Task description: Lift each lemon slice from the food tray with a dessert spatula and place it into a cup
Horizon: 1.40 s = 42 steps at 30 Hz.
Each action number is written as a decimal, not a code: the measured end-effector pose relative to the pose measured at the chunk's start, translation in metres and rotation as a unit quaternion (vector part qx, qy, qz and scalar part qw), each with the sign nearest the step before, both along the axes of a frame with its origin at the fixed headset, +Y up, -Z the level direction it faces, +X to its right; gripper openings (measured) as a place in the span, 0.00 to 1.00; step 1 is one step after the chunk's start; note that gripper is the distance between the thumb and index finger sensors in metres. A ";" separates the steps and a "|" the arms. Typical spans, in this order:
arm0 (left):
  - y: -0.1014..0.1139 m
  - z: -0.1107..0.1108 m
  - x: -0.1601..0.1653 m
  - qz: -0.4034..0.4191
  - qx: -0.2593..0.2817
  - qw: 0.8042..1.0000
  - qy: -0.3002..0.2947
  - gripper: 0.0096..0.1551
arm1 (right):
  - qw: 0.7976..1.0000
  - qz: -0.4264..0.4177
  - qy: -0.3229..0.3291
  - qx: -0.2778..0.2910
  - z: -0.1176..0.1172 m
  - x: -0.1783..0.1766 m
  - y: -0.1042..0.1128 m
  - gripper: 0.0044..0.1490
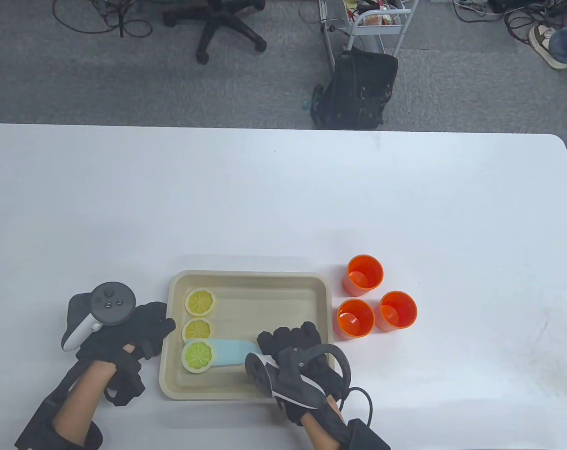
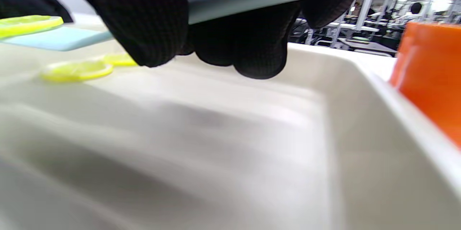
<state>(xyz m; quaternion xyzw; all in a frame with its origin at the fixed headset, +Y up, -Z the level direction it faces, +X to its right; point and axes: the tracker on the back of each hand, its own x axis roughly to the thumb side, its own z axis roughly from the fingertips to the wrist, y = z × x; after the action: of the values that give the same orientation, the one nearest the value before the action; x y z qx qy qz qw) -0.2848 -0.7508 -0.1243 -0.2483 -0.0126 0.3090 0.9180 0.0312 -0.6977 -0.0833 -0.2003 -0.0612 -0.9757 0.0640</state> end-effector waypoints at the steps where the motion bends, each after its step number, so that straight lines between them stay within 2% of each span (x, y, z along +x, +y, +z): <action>1: 0.000 0.000 0.000 0.000 0.000 1.000 0.000 0.35 | 1.000 -0.011 -0.012 0.004 -0.001 0.006 0.004 0.34; 6: 0.000 0.000 0.000 0.000 -0.002 1.000 0.000 0.35 | 0.995 -0.042 -0.075 0.041 -0.007 0.037 0.023 0.34; 14: 0.000 0.000 0.000 0.002 -0.006 1.000 -0.001 0.34 | 0.977 -0.060 -0.186 0.083 -0.014 0.088 0.039 0.34; 17: 0.000 0.000 0.000 0.004 -0.008 1.000 -0.001 0.34 | 0.961 -0.097 -0.239 0.095 -0.017 0.115 0.045 0.34; 21: 0.000 0.000 0.000 0.006 -0.011 1.000 -0.002 0.34 | 0.929 -0.121 -0.331 0.111 -0.016 0.155 0.046 0.34; 26: -0.001 0.001 0.000 0.009 -0.015 1.000 -0.002 0.34 | 0.901 -0.127 -0.405 0.088 -0.019 0.188 0.036 0.34; 30: -0.001 0.001 0.000 0.008 -0.014 1.000 -0.002 0.35 | 0.885 -0.126 -0.439 0.086 -0.020 0.196 0.031 0.33; 34: -0.001 0.000 0.000 0.009 -0.014 1.000 -0.003 0.35 | 0.861 -0.146 -0.478 0.091 -0.021 0.201 0.027 0.34; 42: -0.002 0.000 0.000 0.009 -0.014 1.000 -0.003 0.34 | 0.834 -0.159 -0.518 0.110 -0.020 0.208 0.022 0.33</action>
<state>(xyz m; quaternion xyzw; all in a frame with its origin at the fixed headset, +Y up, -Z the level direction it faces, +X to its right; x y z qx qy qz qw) -0.2850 -0.7525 -0.1240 -0.2624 -0.0136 0.3170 0.9113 0.2391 -0.6753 -0.1033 0.3355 0.0551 -0.9339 -0.1109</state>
